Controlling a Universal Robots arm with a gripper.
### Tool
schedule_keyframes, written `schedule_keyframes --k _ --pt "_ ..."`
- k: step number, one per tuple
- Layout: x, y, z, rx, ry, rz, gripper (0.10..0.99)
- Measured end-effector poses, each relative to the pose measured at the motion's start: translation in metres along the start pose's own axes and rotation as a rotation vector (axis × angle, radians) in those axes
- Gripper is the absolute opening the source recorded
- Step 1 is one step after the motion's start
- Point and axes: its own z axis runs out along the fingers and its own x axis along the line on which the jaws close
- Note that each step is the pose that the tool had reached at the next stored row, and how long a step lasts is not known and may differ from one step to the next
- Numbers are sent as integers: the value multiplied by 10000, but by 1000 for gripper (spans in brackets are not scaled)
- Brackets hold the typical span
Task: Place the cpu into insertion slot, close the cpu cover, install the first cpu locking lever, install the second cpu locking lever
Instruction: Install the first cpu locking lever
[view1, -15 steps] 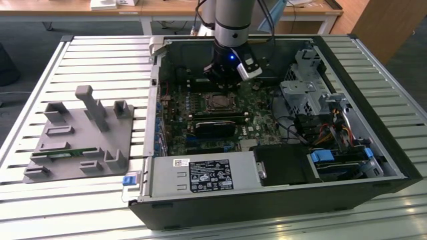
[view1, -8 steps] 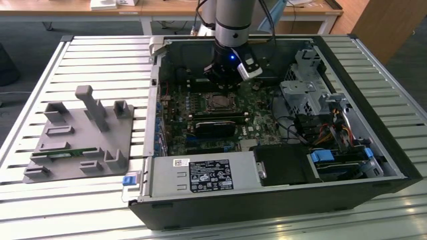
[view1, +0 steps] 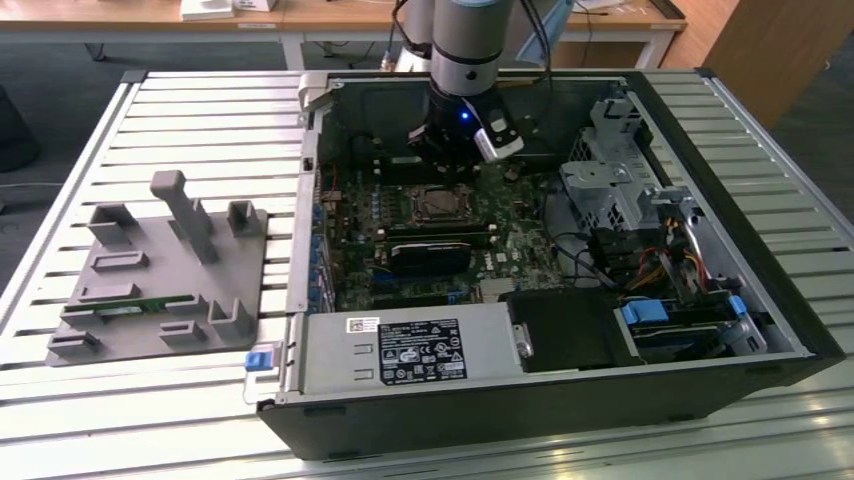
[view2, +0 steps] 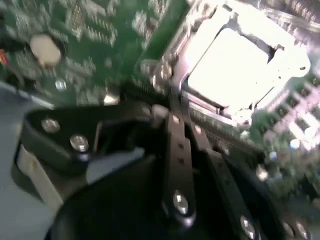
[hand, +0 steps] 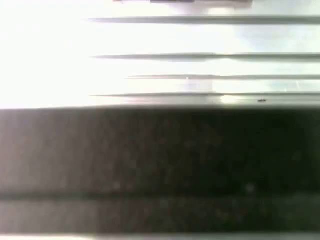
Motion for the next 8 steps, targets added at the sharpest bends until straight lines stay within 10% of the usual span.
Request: schedule_keyframes --k 8 --pt "-2 15 -152 -21 1 0 106"
